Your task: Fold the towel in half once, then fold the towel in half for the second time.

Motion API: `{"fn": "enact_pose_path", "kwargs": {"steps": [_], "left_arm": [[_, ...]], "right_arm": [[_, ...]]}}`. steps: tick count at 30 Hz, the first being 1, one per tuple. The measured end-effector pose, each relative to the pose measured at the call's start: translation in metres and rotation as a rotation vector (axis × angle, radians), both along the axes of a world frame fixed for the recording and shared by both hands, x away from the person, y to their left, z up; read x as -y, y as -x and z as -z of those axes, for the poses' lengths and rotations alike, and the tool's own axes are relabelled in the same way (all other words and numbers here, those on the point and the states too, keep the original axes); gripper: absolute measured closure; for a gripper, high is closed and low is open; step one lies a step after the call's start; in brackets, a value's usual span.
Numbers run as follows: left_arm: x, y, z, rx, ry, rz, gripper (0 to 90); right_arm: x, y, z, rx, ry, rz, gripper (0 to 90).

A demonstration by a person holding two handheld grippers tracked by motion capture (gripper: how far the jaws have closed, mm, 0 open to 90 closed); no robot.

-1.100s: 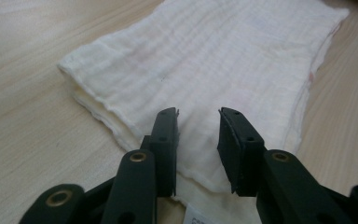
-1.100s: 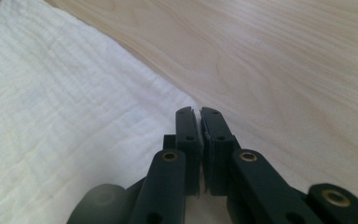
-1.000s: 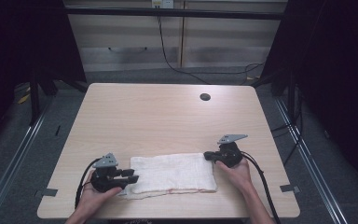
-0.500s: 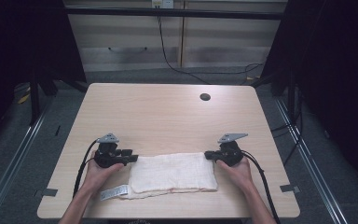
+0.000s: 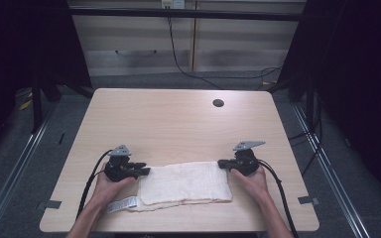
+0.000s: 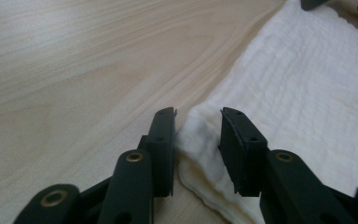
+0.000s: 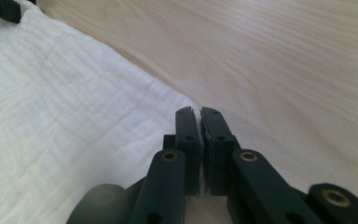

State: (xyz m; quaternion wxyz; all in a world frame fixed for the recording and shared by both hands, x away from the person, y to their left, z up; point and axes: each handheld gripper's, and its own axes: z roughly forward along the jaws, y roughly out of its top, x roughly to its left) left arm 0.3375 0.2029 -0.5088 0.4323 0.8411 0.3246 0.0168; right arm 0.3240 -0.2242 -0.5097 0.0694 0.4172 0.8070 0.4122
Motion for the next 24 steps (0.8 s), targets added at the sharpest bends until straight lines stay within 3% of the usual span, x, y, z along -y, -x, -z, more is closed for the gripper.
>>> {"fn": "enact_pose_path", "kwargs": {"steps": [4,6,9,15,19,24], "left_arm": [[0.002,0.002,-0.001,0.02,-0.03,0.015,83.2],[0.003,0.002,-0.001,0.016,-0.028,0.011,85.9],[0.003,0.0,-0.001,-0.015,-0.02,-0.001,86.9],[0.002,-0.006,-0.008,-0.01,0.047,-0.026,87.2],[-0.002,-0.009,-0.011,-0.007,0.058,-0.034,87.2],[0.0,-0.014,-0.026,0.031,0.083,-0.036,87.1]], "right_arm": [[0.001,-0.002,0.001,-0.007,-0.013,-0.008,86.9],[0.002,-0.002,0.0,-0.017,-0.032,0.0,86.9],[0.005,-0.002,-0.004,-0.008,-0.057,0.005,87.0],[0.01,-0.003,-0.011,0.008,-0.083,0.001,87.0],[0.013,-0.008,-0.017,0.017,-0.1,0.007,87.0],[0.012,-0.011,-0.03,0.043,-0.116,0.0,87.0]]}}
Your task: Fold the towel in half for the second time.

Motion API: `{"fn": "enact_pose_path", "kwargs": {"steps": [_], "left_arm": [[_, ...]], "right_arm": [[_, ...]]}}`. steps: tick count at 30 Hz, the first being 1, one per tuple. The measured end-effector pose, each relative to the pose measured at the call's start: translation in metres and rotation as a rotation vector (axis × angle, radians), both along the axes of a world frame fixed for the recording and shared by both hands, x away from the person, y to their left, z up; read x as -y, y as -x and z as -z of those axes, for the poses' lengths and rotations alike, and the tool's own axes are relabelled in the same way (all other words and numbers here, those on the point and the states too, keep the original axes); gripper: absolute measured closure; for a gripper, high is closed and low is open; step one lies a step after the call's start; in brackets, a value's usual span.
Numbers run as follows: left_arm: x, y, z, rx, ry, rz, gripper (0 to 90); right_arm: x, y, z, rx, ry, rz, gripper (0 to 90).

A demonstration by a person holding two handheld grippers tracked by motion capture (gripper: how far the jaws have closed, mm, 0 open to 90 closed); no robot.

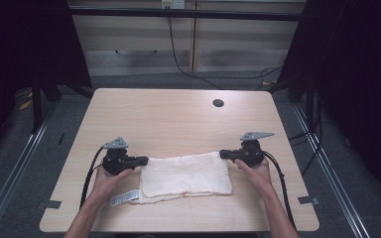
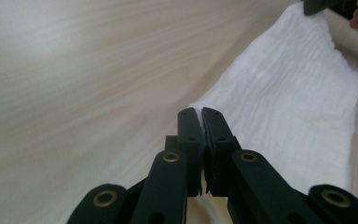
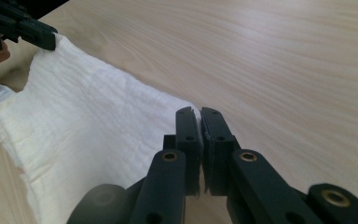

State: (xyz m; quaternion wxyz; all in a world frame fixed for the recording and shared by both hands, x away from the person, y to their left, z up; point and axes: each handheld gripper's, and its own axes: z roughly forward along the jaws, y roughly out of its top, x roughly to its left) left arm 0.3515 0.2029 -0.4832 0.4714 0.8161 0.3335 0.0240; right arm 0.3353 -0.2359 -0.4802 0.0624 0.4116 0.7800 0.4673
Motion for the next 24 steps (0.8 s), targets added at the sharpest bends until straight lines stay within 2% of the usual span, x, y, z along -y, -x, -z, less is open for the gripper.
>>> {"fn": "enact_pose_path", "kwargs": {"steps": [1,3,6,7,8,11,13,16,19,24], "left_arm": [[0.002,-0.001,-0.003,0.012,-0.003,0.005,87.1],[0.003,-0.003,-0.009,0.028,0.02,-0.002,87.1],[0.001,-0.005,-0.017,0.028,0.087,-0.007,87.1],[0.0,-0.006,-0.021,0.025,0.127,-0.006,87.1],[0.0,-0.006,-0.024,0.035,0.125,-0.009,87.2],[0.004,-0.005,-0.025,0.062,0.047,-0.01,87.2],[0.006,-0.005,-0.015,0.037,0.045,-0.001,87.2],[0.008,-0.005,-0.004,0.026,0.003,-0.007,87.2],[0.006,-0.004,0.004,0.009,0.001,-0.011,87.1],[0.004,-0.005,0.006,0.002,0.018,-0.029,87.2]], "right_arm": [[0.0,0.0,-0.003,0.003,-0.003,-0.001,87.0],[0.0,0.0,-0.007,0.012,0.002,-0.006,87.0],[0.004,-0.002,-0.015,0.029,-0.003,0.001,87.0],[0.005,-0.002,-0.017,0.033,-0.01,0.003,87.0],[0.006,-0.002,-0.021,0.042,-0.024,0.008,87.0],[0.007,-0.002,-0.024,0.049,-0.026,0.0,86.9],[0.007,0.0,-0.019,0.038,-0.012,-0.001,87.0],[0.007,0.002,-0.013,0.032,-0.006,-0.005,86.9],[0.006,0.004,-0.01,0.024,0.005,-0.006,87.0],[0.007,0.006,-0.012,0.031,-0.005,0.001,86.9]]}}
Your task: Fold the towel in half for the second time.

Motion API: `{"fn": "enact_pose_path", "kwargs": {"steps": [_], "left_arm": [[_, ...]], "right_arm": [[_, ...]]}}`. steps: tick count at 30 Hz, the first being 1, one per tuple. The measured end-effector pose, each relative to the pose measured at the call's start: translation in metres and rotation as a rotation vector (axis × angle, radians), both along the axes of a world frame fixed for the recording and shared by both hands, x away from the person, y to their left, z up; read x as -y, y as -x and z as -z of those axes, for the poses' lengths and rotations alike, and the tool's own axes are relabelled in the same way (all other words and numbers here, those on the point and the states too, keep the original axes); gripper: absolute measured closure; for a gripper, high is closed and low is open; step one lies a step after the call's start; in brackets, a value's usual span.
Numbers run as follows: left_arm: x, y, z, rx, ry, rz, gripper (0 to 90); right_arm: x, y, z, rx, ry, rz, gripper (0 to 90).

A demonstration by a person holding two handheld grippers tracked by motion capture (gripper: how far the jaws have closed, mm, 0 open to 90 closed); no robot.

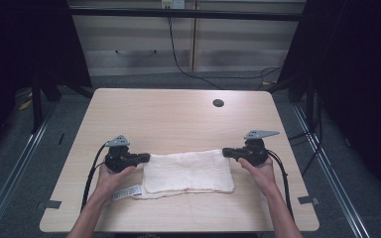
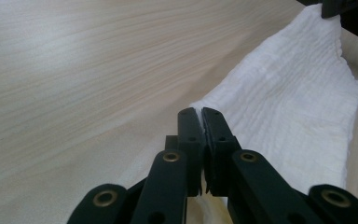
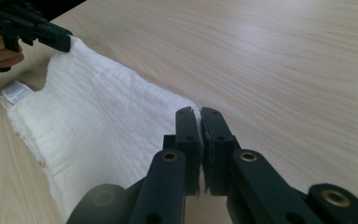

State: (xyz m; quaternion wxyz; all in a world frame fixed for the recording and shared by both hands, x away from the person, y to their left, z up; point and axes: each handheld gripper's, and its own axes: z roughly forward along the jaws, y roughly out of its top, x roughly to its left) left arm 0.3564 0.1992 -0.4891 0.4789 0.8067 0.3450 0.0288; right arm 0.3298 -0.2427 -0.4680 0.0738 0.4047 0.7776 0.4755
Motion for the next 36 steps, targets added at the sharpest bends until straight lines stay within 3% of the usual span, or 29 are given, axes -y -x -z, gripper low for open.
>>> {"fn": "enact_pose_path", "kwargs": {"steps": [19,27,36], "left_arm": [[-0.001,-0.003,0.003,-0.013,0.016,-0.041,87.2],[-0.001,-0.004,0.003,-0.01,0.01,-0.051,87.2],[-0.001,-0.005,0.004,-0.014,0.018,-0.073,87.2]], "right_arm": [[0.001,0.022,-0.01,0.059,-0.022,-0.047,86.8],[-0.005,0.037,-0.015,0.085,-0.014,-0.098,86.7],[-0.008,0.055,-0.006,0.078,0.005,-0.144,86.7]]}}
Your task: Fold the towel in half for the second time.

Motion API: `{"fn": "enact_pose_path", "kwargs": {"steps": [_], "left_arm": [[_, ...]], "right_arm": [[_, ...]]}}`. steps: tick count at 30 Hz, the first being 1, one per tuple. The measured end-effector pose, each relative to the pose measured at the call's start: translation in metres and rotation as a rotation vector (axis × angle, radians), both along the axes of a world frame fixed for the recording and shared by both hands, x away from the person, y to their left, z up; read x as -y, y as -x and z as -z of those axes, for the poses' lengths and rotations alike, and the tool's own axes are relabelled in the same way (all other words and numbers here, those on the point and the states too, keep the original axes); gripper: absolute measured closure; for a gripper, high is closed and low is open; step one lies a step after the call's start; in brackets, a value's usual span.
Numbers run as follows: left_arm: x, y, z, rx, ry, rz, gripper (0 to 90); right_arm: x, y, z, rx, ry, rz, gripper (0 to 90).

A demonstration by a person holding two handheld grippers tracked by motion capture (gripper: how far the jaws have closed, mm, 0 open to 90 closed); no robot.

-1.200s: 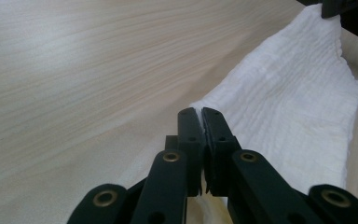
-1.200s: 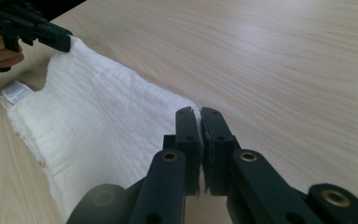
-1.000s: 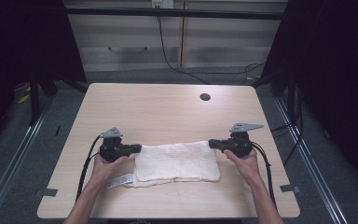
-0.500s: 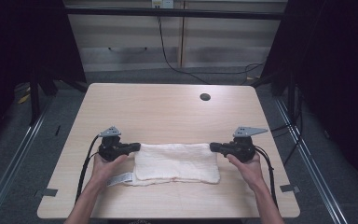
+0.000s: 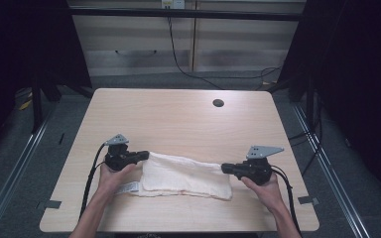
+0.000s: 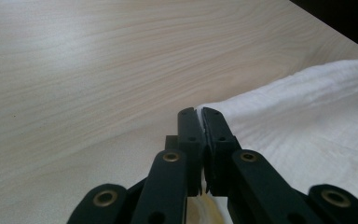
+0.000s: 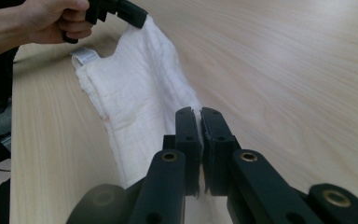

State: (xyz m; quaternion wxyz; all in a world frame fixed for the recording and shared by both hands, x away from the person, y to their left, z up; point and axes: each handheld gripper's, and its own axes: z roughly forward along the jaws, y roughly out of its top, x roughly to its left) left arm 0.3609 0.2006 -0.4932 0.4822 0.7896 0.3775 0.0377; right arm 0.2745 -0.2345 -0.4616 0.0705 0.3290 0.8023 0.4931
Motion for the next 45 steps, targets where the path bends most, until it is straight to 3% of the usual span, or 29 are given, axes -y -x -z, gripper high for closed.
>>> {"fn": "enact_pose_path", "kwargs": {"steps": [12,14,25,28,32,35,42,45], "left_arm": [[0.001,0.002,0.0,0.008,0.0,-0.004,87.2],[0.003,0.003,-0.001,0.014,0.0,-0.002,87.2],[0.004,0.003,0.0,0.016,-0.006,-0.003,87.2],[0.004,0.003,-0.001,0.017,0.001,-0.001,87.2],[0.007,0.003,-0.006,0.03,0.005,0.011,87.2],[0.01,0.003,-0.012,0.049,0.017,0.011,87.1],[0.019,-0.003,-0.028,0.071,0.058,0.021,87.0],[0.027,-0.001,-0.032,0.083,0.047,0.047,87.0]], "right_arm": [[-0.01,0.019,0.015,-0.045,0.049,-0.06,86.8],[-0.013,0.022,0.02,-0.061,0.101,-0.072,86.7],[-0.026,0.027,0.037,-0.125,0.157,-0.135,86.7],[-0.026,0.026,0.039,-0.142,0.17,-0.131,86.9],[-0.03,0.027,0.037,-0.13,0.202,-0.127,87.0],[-0.028,0.025,0.037,-0.139,0.199,-0.123,87.1],[-0.02,0.017,0.037,-0.144,0.209,-0.054,87.2],[-0.017,0.016,0.037,-0.151,0.208,-0.026,87.2]]}}
